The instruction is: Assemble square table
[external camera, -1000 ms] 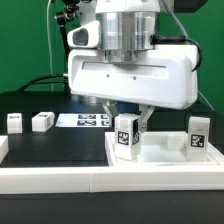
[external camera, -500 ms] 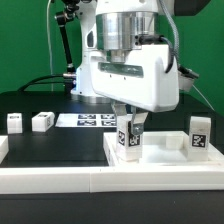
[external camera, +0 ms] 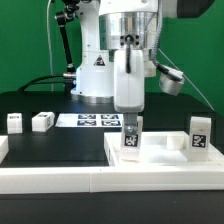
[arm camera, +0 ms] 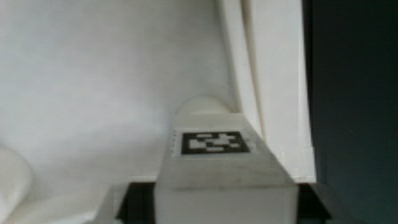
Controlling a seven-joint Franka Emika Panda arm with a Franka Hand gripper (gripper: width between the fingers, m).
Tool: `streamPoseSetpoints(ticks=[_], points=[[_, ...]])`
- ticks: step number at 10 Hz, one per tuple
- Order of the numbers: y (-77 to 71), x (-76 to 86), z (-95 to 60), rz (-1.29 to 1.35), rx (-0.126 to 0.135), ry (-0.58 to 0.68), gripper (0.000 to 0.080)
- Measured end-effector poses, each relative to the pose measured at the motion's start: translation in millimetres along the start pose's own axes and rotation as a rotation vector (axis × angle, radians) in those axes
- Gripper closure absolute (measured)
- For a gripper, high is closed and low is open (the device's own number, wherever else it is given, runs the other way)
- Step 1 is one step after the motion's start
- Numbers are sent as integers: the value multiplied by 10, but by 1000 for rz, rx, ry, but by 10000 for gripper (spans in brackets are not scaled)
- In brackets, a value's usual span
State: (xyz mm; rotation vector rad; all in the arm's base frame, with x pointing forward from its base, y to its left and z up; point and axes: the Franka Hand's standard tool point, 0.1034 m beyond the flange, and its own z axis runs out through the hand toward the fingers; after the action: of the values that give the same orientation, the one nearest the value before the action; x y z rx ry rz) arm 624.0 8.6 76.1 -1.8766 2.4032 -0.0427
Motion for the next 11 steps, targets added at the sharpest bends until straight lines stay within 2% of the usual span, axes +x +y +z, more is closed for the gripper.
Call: streamPoseSetpoints(ticks=[1,2,4,5,6,7,8,11], points=[[-15,29,-3,-65,-12,-11,509],[-39,67,-1,-93,-36,-31,509],[-27,44,13,-97,-34,-29,508],[-28,52,14,-136,-35,-30,317],[-32,59,13,-180,-36,-31,190],[-43,66,11,-298,-31,-31,190],[-47,68,15,-401,-27,-31,158],[-45,70,18,-568,-25,-33,151]])
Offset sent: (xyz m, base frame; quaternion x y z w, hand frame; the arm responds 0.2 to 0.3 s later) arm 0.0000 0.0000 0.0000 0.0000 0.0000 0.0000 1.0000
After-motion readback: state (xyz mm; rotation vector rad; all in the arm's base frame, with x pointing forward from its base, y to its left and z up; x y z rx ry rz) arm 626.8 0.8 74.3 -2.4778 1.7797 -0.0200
